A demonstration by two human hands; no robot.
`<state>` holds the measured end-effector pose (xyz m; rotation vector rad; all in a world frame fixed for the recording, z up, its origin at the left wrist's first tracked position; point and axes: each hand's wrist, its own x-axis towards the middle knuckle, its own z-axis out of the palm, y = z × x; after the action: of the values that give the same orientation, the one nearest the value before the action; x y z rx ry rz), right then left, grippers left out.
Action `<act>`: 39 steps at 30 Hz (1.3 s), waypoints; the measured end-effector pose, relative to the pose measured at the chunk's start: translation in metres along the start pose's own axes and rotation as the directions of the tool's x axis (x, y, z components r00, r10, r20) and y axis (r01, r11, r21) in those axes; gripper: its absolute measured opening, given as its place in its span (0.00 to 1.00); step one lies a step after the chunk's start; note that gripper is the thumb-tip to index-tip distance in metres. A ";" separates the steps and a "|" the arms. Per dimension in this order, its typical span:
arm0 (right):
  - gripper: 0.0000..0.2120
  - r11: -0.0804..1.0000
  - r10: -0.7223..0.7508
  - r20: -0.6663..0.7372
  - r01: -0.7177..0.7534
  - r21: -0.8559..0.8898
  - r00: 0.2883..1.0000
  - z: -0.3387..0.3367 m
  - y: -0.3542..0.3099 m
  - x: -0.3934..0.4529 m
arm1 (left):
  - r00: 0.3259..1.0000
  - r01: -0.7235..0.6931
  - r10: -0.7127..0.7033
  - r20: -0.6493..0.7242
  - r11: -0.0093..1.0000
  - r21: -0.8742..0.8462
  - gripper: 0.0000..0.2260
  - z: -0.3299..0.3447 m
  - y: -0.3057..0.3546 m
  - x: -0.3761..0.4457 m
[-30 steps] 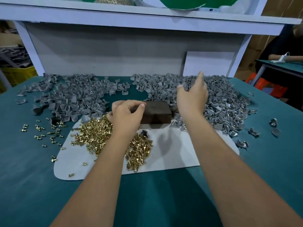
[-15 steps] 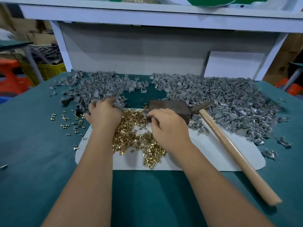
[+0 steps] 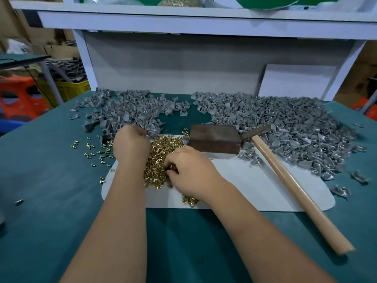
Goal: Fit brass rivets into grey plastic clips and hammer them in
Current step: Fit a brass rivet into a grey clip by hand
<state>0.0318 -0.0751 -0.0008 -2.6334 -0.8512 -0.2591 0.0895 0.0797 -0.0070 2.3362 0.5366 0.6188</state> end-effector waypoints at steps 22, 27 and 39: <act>0.10 0.967 0.182 -0.420 -0.084 0.241 0.889 -0.008 0.028 0.001 | 0.924 -0.004 0.279 0.261 0.690 -0.724 0.11 0.012 0.044 -0.024; 0.09 0.872 0.408 -0.492 -0.169 0.460 0.769 -0.014 0.044 0.000 | 0.917 -0.036 0.323 0.236 0.655 -0.755 0.12 0.016 0.050 -0.030; 0.10 0.700 0.663 -0.451 -0.281 0.657 0.598 -0.019 0.061 -0.008 | 0.856 -0.417 0.501 0.124 0.813 -0.406 0.10 0.037 0.061 -0.048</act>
<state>0.0604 -0.1332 -0.0028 -1.8949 0.0963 -0.6551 0.0843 -0.0062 -0.0043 2.1333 -0.2579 0.5956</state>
